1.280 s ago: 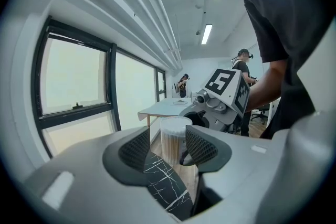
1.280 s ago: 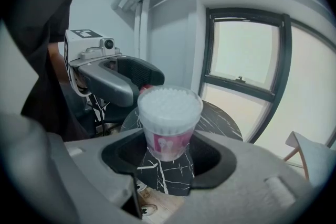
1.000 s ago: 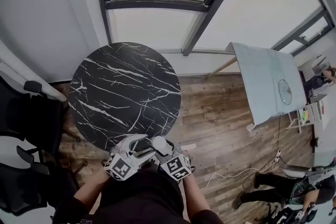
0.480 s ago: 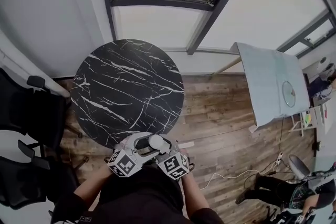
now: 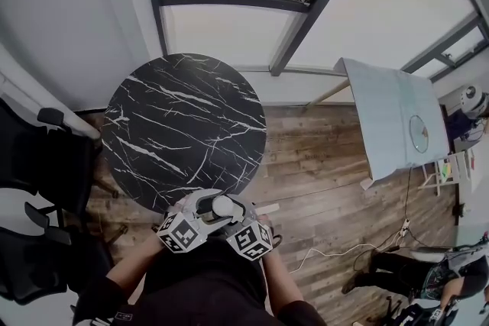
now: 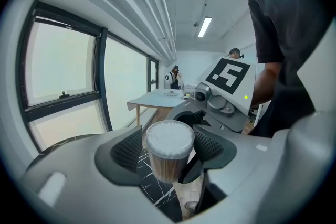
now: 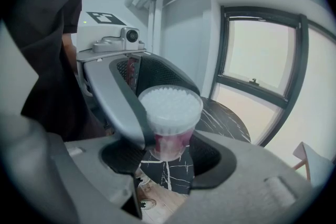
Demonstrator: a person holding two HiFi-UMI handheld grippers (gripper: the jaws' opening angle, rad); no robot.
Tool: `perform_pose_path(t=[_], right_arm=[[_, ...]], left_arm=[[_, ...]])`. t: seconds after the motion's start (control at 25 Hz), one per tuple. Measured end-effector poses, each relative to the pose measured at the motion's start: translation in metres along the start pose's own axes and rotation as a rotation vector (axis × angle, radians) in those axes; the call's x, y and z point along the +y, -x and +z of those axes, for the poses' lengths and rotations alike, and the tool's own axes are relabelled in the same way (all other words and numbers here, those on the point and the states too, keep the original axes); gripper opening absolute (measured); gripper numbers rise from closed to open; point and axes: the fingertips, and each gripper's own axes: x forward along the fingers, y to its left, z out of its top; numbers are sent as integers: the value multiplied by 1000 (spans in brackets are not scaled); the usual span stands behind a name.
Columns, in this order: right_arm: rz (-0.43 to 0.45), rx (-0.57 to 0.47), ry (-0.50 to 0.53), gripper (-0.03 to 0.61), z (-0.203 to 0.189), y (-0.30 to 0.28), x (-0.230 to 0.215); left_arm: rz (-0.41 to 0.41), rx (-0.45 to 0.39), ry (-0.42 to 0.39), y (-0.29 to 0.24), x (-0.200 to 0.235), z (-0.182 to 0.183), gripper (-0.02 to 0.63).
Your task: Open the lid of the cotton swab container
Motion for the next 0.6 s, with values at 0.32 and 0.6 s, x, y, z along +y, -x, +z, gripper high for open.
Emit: perform_pose_path(t=[0.32, 0.6], right_arm=[[19, -1, 10, 250, 1, 2, 7], [36, 7, 5, 250, -7, 1, 11]], left_arm=[[-11, -31, 8, 5, -6, 1, 285], [-15, -13, 32, 3, -10, -7, 279]])
